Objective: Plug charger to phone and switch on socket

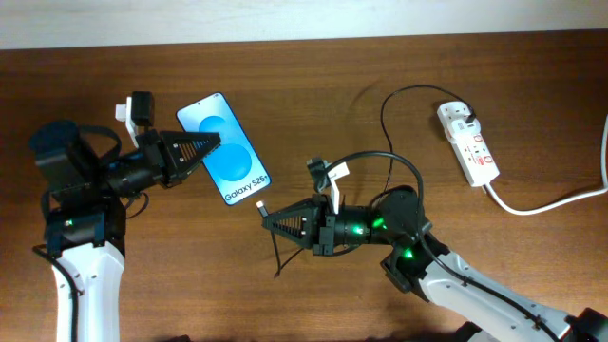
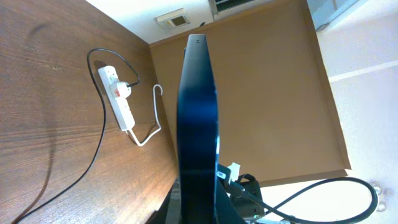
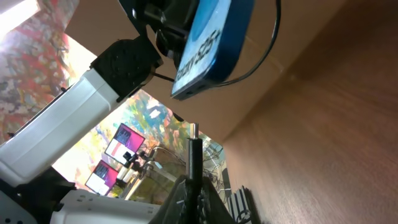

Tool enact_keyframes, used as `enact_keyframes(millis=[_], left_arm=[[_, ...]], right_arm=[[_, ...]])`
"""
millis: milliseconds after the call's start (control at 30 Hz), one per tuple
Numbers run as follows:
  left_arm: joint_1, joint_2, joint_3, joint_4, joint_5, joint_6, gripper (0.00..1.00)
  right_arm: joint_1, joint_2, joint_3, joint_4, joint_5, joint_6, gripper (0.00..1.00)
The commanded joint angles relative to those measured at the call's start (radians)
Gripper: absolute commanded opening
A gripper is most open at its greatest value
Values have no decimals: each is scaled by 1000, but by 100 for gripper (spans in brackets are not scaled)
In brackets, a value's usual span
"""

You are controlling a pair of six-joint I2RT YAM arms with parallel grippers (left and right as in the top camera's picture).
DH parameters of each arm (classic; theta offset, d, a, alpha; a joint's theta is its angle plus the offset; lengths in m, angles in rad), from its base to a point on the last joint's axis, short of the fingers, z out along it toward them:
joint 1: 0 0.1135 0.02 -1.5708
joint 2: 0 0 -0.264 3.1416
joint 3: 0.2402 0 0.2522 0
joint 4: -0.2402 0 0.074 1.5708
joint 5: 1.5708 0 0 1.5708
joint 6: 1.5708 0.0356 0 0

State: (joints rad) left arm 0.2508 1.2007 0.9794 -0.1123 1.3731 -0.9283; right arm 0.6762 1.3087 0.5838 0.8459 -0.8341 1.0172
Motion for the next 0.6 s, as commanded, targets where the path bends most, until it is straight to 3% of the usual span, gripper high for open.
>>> enact_keyframes(millis=[0,567], left_arm=[[1,-11,8,6,18,-2,0],[1,-11,8,6,19,-2,0]], right_arm=[[5,19,30,8,15,-14,4],[37,27,62,-18,84,-14,4]])
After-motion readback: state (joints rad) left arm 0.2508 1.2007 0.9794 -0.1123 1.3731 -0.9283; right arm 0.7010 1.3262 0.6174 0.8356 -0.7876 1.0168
